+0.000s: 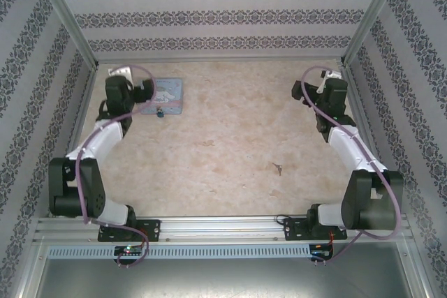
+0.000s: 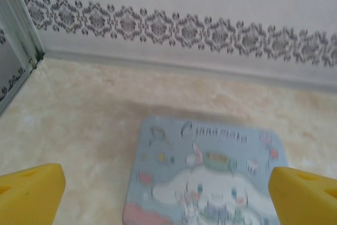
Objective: Unlock the padlock with the key
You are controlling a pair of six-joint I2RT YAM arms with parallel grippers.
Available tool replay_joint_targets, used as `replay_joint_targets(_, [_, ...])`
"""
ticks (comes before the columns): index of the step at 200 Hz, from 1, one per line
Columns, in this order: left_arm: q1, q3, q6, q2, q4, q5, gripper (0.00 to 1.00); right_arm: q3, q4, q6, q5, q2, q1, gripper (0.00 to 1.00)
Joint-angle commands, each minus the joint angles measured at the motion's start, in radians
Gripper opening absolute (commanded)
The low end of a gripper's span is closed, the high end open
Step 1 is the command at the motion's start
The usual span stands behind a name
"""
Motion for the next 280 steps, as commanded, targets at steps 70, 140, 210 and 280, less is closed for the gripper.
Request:
replay_joint_targets(70, [0.147, 0.766, -0.106, 0.595, -0.656, 0.333, 1.00, -0.043, -0.126, 0.267, -0.347, 0.059, 0.009, 0.98])
replay_joint_targets(140, [0.124, 0.780, -0.223, 0.709, -0.527, 0.591, 1.00, -0.128, -0.159, 0.293, -0.200, -0.025, 0.067, 0.98])
replay_joint_targets(210, [-0.011, 0.534, -0.241, 0.552, -0.392, 0.732, 1.00, -0.043, -0.129, 0.296, -0.225, 0.078, 0.222, 0.98])
replay_joint_targets(280, [-0.307, 0.070, -0.434, 0.265, -0.094, 0.615, 1.00, 0.001, -0.144, 0.326, -0.246, 0.117, 0.327, 0.96])
